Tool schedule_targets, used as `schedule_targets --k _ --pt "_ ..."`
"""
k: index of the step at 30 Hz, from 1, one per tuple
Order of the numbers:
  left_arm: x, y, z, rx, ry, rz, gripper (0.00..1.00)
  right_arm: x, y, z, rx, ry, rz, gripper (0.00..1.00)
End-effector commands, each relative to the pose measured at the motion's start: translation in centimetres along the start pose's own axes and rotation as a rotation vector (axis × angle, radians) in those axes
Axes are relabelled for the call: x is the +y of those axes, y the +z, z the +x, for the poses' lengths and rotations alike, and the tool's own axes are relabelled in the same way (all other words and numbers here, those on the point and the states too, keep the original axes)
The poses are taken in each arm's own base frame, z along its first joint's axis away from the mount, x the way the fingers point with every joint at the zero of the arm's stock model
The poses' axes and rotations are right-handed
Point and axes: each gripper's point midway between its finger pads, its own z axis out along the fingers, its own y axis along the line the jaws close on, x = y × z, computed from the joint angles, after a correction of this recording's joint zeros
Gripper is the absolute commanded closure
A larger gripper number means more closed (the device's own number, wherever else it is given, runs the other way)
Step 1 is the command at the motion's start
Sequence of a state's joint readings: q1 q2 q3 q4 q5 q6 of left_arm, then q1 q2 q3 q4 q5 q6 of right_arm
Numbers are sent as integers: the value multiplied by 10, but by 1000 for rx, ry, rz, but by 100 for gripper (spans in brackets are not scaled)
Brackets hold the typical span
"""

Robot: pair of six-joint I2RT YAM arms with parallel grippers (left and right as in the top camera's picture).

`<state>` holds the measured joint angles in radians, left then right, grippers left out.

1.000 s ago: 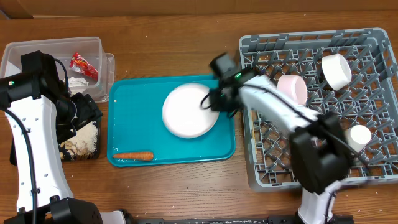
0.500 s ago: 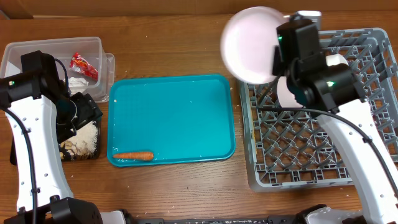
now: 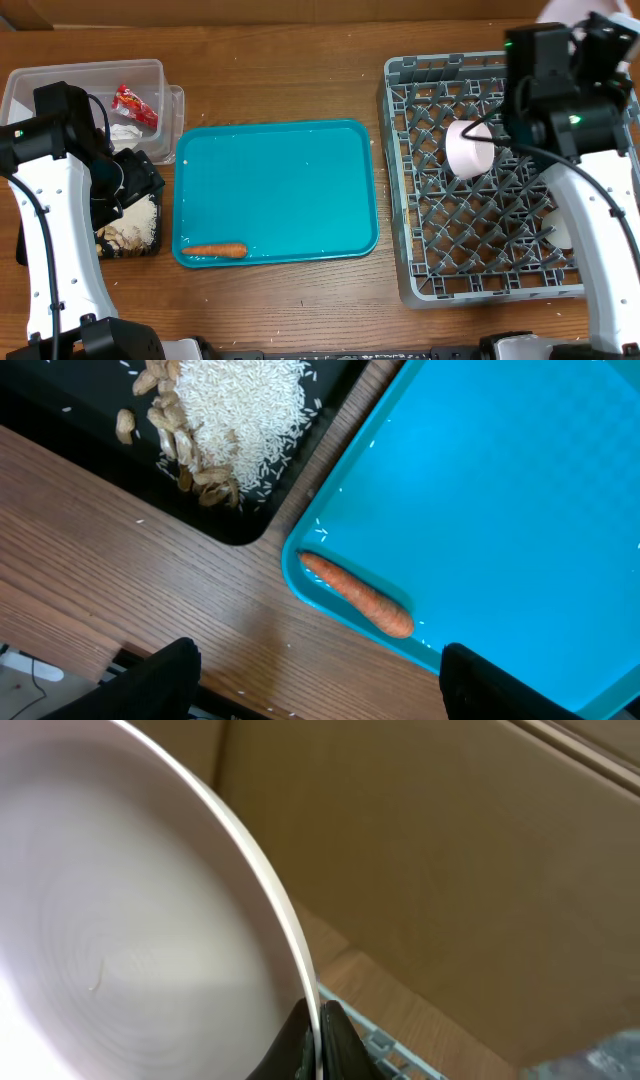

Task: Sort waste into correct bins and load items into the dishwasher
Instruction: 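Lift the plate and carry it to the rack's upper right with right gripper, then lower the plate upright into the rack and open the right gripper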

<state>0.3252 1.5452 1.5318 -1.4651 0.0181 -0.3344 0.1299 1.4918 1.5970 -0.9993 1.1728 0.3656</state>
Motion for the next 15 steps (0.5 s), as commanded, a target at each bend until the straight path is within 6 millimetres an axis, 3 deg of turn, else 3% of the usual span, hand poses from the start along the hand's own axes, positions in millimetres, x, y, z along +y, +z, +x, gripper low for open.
schedule_targets --k 1,7,8,12,15 --pt "0 -2 1 -10 -7 8 21 -3 21 19 31 6 63 96" --pt "-1 -2 1 -11 -8 16 21 10 44 63 88 -67 80 96" --pt "-3 -2 1 -12 -7 24 21 16 47 77 111 -98 70 96" --pt "-5 -3 -2 -23 -7 37 21 30 56 116 178 -177 53 96" --pt "-6 -3 -3 -25 -7 37 21 32 58 135 211 -183 43 96"
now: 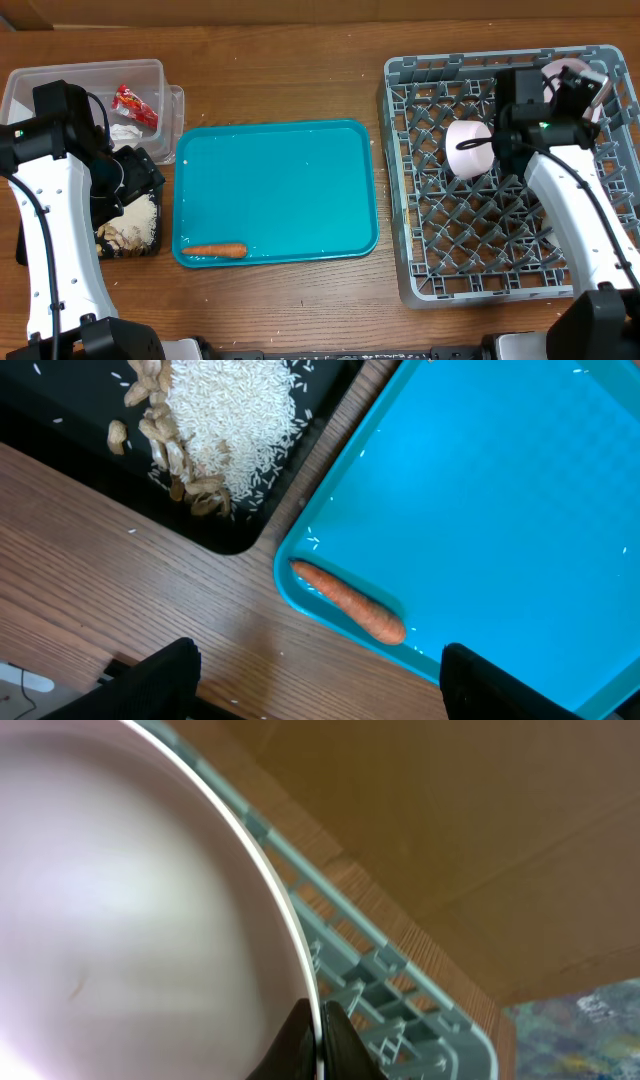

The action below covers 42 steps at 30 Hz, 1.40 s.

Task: Sort waste into correct bins and load items into the dishwasher
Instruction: 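Lower the plate upright into the rack and open the right gripper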

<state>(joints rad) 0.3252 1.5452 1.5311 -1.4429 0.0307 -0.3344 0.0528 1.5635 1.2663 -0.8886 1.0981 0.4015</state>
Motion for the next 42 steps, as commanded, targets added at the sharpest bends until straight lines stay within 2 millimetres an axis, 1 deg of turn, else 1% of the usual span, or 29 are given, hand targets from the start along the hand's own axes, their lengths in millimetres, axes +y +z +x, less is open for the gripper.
schedule_targets --k 1,4,6,10,12,13,14,15,16,17,19,20,23,28,30,32,35,36,39,40,41,42 --pt "-2 -3 1 -11 -7 19 21 9 5 18 38 7 -23 96" --pt "-2 -3 0 -13 -7 20 21 18 4 27 66 -7 -70 96" --pt "-2 -3 0 -14 -7 21 21 24 0 29 71 -15 -97 96" --pt "-2 -3 0 -14 -7 20 21 36 -11 31 61 -40 -137 96" --pt "-2 -3 0 -14 -7 21 21 47 -21 35 71 -62 -193 96" --pt "-2 -3 0 -14 -7 21 21 54 -27 39 80 -78 -227 91" --pt "-2 -3 0 -14 -7 21 21 60 -34 43 87 -103 -256 80" --pt "-3 -3 0 -13 -7 25 21 64 -41 45 86 -126 -274 60" --pt "-3 -3 0 -13 -7 24 21 66 -48 46 81 -147 -284 36" --pt "-3 -3 0 -13 -7 24 21 68 -54 45 72 -153 -296 29" --pt "-3 -3 0 -13 -7 24 21 70 -67 37 47 -148 -324 23" --pt "-3 -3 1 -11 -7 24 21 69 -76 30 36 -126 -356 22" --pt "-3 -3 1 -9 -7 23 21 67 -93 15 41 -63 -453 20" --pt "-2 -3 2 -8 -7 23 20 55 -123 -11 43 46 -633 7" --pt "-2 -3 3 -4 -6 21 20 50 -131 -15 51 75 -691 3" --pt "-2 -3 4 2 -4 19 20 48 -141 -14 81 91 -779 3" --pt "-1 -3 5 4 -4 18 20 58 -159 -4 119 -6 -937 4" --pt "-1 -3 5 5 -4 18 20 59 -161 1 145 -17 -964 5" --pt "-1 -3 6 8 -4 16 20 64 -166 17 236 -46 -1035 15" --pt "-1 -3 7 12 -4 15 20 66 -169 22 262 -56 -1057 21" --pt "-1 -3 7 14 -4 14 20 66 -169 25 275 -65 -1061 44" --pt "0 -3 8 16 -4 14 20 65 -168 26 281 -67 -1051 71"
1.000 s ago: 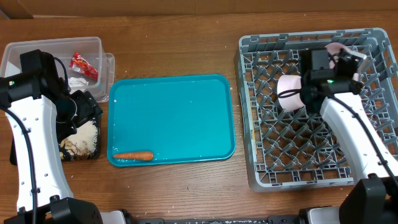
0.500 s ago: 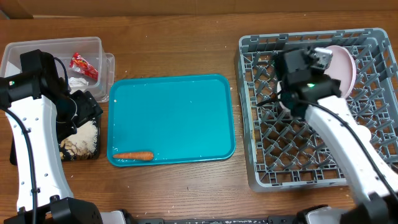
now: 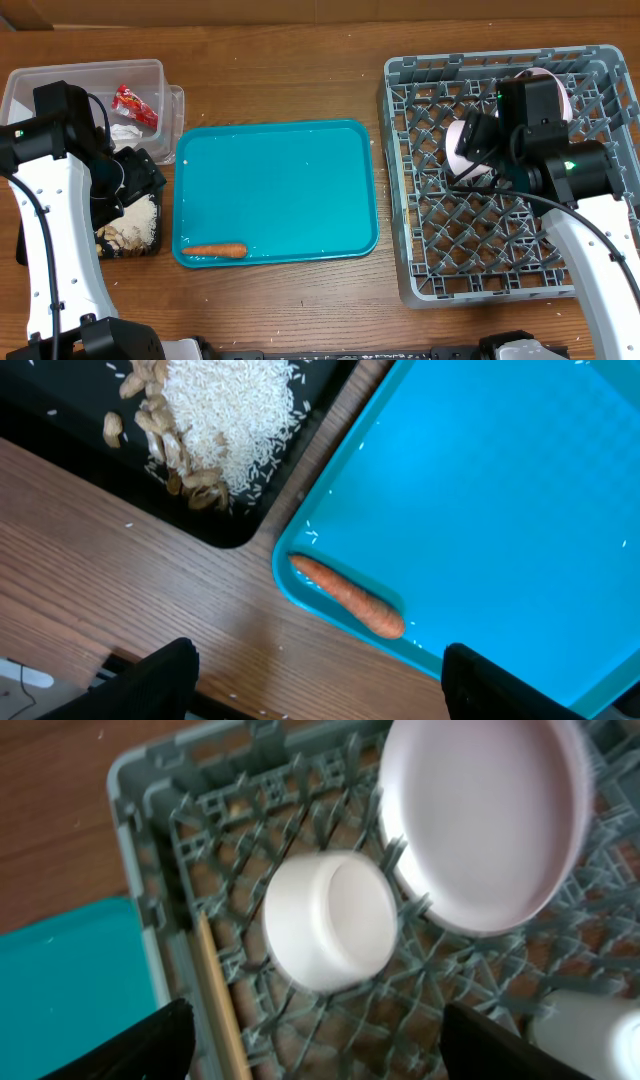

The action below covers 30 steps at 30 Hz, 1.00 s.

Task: Sort waste into correct bins and load items into the dishwasher
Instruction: 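Lower the plate upright into the rack and open the right gripper, then push the pink-rimmed bowl in the rack with the right gripper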

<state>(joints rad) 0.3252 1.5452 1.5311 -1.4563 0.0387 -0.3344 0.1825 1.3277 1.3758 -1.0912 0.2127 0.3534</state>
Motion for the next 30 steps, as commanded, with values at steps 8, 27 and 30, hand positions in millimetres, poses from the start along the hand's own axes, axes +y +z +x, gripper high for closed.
schedule_targets --k 8,27,30 --pt "0 -3 5 4 -4 9 20 -52 -2 -49 -136 235 49 96" --pt "-5 -2 6 2 16 12 20 -87 105 -50 87 145 -490 96" --pt "-5 -2 6 1 16 12 20 -72 97 -44 95 83 -587 96"
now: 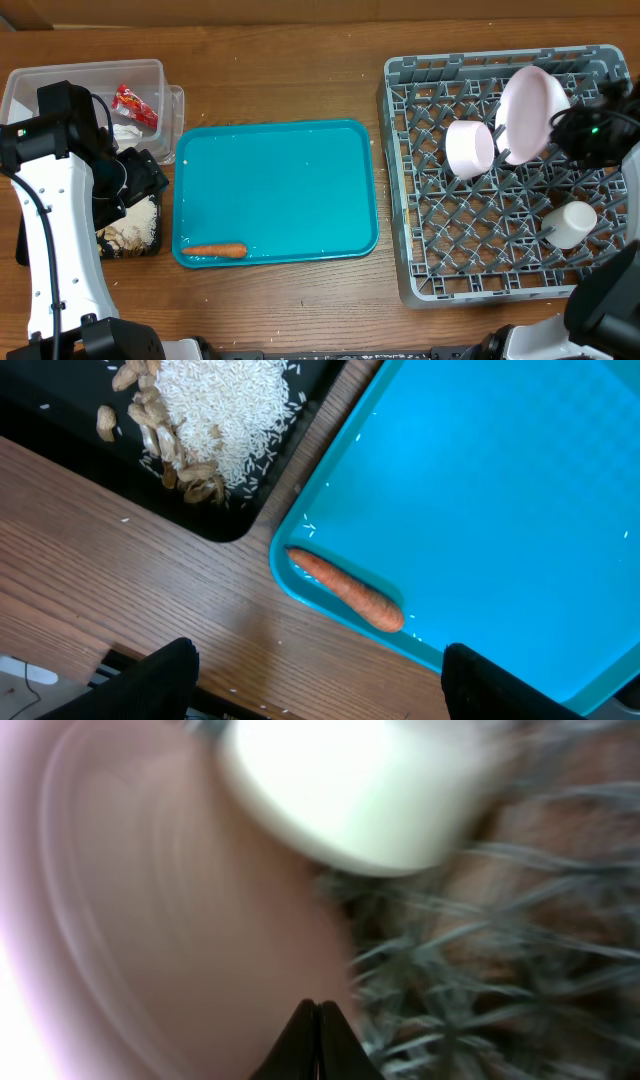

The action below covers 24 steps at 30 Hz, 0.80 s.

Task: Sort waste into correct bins and load items into the dishwasher
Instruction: 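Push the pink-rimmed bowl in the rack with the right gripper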

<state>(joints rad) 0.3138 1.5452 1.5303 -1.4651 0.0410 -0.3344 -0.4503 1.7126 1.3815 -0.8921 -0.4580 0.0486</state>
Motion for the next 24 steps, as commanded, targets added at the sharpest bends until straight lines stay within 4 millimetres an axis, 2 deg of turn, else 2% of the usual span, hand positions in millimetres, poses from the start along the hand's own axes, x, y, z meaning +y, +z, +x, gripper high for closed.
schedule_targets --k 1,6,8,12,16,19,21,24 --pt "-3 -3 2 -9 5 12 20 52 -13 -1 -17 -222 -259 96" --pt "-3 -3 2 -9 5 12 20 44 -20 -4 -37 -199 -201 92" --pt "-3 -3 2 -9 5 12 20 40 -24 -6 -51 -177 -165 86" --pt "-3 -3 2 -9 6 12 19 47 -44 -9 -98 -187 -143 71" --pt "-3 -3 3 -8 5 13 17 66 -75 -6 -154 -203 -145 66" --pt "-5 -3 4 -2 6 24 16 87 -89 7 -155 -245 -164 60" --pt "-10 -2 6 10 9 47 16 109 -93 24 -129 -296 -189 50" --pt "-15 1 12 28 27 54 16 131 -86 49 -57 -355 -203 44"
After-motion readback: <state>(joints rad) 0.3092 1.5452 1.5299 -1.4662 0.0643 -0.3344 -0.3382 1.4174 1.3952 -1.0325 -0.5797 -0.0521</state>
